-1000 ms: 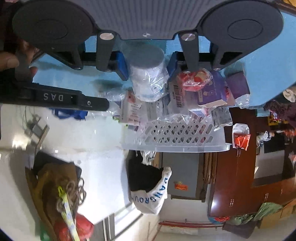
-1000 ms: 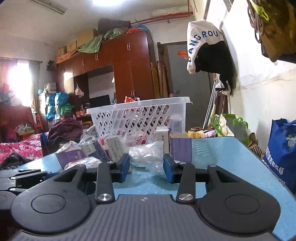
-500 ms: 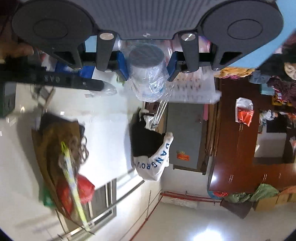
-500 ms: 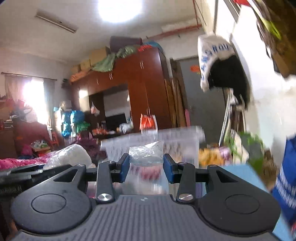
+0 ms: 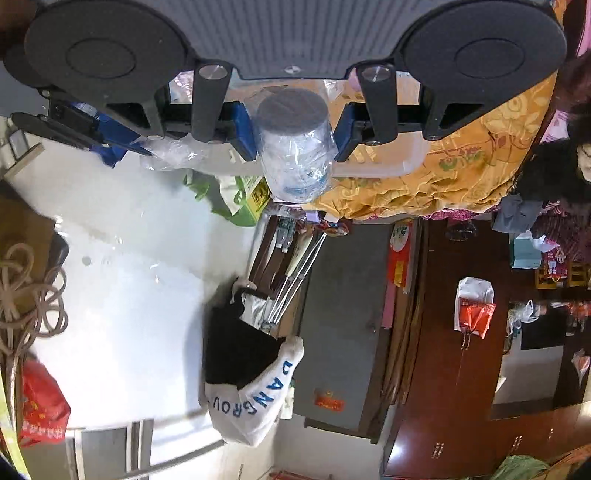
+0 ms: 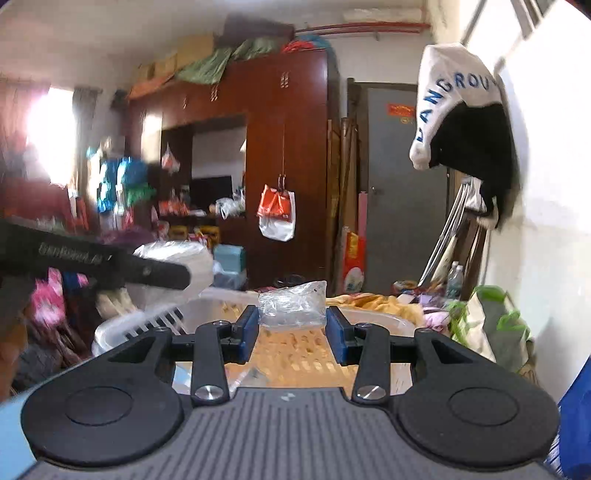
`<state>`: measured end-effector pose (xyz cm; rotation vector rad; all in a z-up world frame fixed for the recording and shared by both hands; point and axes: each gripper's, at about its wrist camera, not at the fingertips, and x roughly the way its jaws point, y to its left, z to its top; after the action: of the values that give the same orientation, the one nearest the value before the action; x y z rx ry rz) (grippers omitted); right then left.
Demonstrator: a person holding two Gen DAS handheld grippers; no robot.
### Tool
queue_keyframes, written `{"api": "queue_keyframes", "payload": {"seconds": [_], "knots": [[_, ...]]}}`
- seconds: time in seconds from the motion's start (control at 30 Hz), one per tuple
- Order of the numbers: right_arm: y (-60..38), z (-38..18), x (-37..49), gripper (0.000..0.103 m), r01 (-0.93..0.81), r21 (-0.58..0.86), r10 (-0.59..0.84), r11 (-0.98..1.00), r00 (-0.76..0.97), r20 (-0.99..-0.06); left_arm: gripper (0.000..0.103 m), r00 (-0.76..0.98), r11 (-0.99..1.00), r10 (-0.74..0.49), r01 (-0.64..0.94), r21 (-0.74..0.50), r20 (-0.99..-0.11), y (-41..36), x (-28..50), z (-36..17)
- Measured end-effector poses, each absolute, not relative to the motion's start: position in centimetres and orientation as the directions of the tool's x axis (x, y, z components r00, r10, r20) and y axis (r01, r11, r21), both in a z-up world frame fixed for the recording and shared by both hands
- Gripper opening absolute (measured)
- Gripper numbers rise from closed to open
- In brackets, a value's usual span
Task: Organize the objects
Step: 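Carry both items into the white basket and open both grippers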
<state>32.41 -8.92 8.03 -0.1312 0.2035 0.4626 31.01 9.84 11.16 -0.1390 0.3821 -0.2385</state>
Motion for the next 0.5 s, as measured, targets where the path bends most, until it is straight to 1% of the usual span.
{"api": "queue_keyframes", "payload": {"seconds": [0.07,0.1,0.13,0.23,0.3,0.37,0.4,0.43,0.5], "knots": [[-9.1,7.8,31.5,0.071,-0.451,-0.071,0.43,0.89,0.88,-0.202,0.068,0.91,0.972,-0.229,0.195,-0.131,-0.345,9.4,30.9,10.6],[-9.6,7.8,30.6,0.094,-0.457,-0.054,0.444,0.888,0.881,-0.166,0.083,0.915,0.974,-0.222,0.192,-0.122,-0.336,9.4,30.7,10.5],[-10.3,7.9,29.5,0.102,-0.46,-0.043,0.45,0.887,0.882,-0.136,0.085,0.921,0.973,-0.223,0.194,-0.122,-0.318,9.6,30.3,10.4],[-12.7,7.8,26.4,0.103,-0.475,-0.014,0.474,0.88,0.879,-0.058,0.085,0.932,0.966,-0.246,0.212,-0.151,-0.265,11.2,28.1,10.2],[-14.2,7.6,25.0,0.103,-0.463,0.01,0.463,0.886,0.886,-0.032,0.085,0.935,0.95,-0.28,0.237,-0.201,-0.219,12.5,25.8,10.0],[-15.6,6.5,23.9,0.103,-0.452,0.03,0.453,0.892,0.89,-0.058,0.085,0.935,0.943,-0.294,0.251,-0.217,-0.198,14.0,22.8,9.1],[-16.1,5.8,23.2,0.103,-0.438,0.041,0.44,0.898,0.895,-0.072,0.087,0.937,0.944,-0.29,0.247,-0.218,-0.193,14.4,21.5,8.6],[-16.6,4.8,22.5,0.103,-0.421,0.045,0.423,0.906,0.9,-0.105,0.089,0.94,0.945,-0.283,0.24,-0.221,-0.191,14.9,20.3,7.9],[-16.9,3.7,22.1,0.103,-0.404,0.052,0.407,0.913,0.897,-0.172,0.089,0.94,0.944,-0.28,0.233,-0.234,-0.197,15.9,17.9,6.1]]}}
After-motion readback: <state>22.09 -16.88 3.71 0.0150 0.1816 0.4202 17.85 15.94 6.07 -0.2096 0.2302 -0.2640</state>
